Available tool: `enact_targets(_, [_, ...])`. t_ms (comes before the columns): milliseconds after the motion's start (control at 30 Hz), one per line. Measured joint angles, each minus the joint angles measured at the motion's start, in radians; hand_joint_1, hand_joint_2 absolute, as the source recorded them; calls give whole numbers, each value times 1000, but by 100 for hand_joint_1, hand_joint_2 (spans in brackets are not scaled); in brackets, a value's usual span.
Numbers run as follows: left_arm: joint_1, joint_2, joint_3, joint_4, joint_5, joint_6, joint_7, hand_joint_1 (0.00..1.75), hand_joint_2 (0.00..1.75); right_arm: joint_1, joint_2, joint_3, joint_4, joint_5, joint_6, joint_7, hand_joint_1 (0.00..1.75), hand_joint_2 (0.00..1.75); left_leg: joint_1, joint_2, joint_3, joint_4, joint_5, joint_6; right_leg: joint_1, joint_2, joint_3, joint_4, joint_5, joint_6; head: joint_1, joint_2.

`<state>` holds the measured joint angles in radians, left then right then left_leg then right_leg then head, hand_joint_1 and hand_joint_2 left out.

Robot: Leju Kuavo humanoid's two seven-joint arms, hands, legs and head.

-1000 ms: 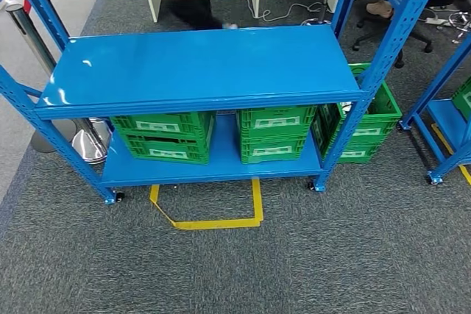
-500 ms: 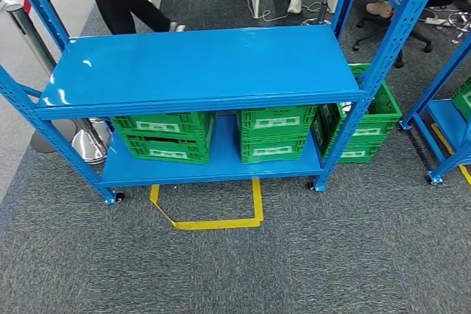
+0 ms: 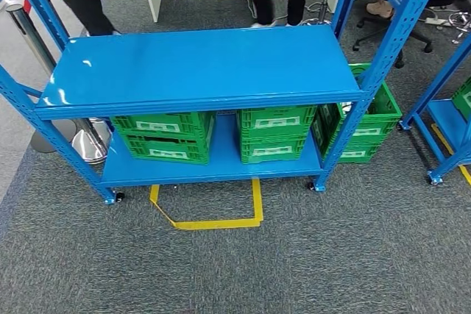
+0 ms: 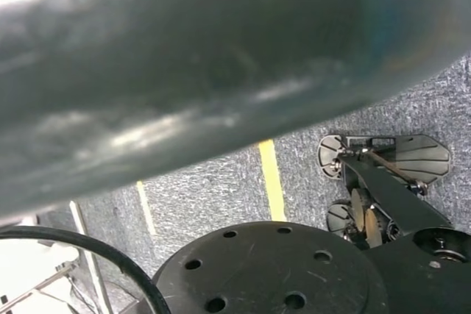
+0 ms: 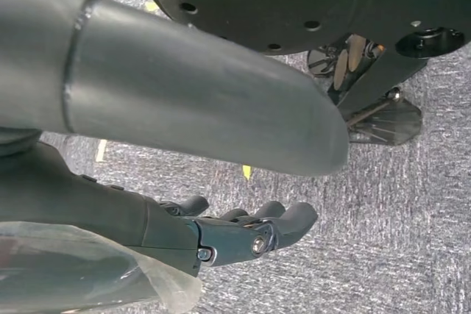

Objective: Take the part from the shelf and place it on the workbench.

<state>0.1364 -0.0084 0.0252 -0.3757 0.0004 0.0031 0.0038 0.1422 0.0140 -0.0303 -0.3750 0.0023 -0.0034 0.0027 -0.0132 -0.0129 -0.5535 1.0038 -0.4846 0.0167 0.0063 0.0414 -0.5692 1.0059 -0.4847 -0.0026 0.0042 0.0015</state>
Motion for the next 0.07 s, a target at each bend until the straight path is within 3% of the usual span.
enact_targets(67, [0,1,0,-1,0,0,0,0,0,0,0,2,-1,0,0,0,0,0,0,0,0,0,0,0,0,0,0,0,0,0,0,0])
